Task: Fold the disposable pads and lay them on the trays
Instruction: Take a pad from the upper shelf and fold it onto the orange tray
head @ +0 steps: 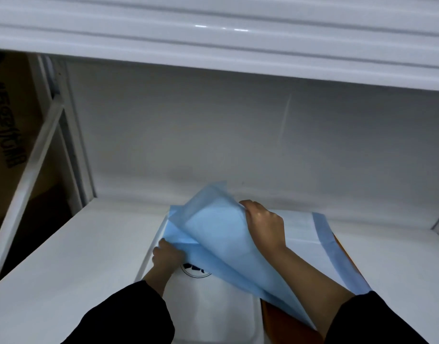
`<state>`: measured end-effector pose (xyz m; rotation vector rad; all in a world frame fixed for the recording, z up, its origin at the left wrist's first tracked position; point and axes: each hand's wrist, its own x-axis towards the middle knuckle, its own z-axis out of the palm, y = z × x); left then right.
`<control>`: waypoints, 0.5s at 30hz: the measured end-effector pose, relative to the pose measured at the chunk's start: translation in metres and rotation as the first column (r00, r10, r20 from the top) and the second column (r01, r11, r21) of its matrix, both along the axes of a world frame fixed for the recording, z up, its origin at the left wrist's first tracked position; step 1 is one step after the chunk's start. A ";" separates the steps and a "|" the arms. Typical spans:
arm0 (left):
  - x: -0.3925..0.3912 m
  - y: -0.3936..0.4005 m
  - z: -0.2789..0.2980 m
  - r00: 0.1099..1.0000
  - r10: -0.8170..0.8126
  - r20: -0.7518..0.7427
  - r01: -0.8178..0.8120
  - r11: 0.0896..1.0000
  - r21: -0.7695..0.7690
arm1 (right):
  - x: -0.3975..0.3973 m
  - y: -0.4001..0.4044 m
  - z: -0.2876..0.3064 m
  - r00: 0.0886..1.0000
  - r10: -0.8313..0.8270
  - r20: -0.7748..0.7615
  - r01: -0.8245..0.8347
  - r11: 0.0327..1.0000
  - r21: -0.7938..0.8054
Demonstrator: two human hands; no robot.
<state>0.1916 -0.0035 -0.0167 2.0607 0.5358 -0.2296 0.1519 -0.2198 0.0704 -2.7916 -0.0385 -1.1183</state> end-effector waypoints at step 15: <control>-0.010 0.008 0.017 0.974 -0.206 0.090 0.222 0.944 -0.245 | -0.002 0.005 -0.014 0.996 0.067 0.065 -0.069 0.997 0.025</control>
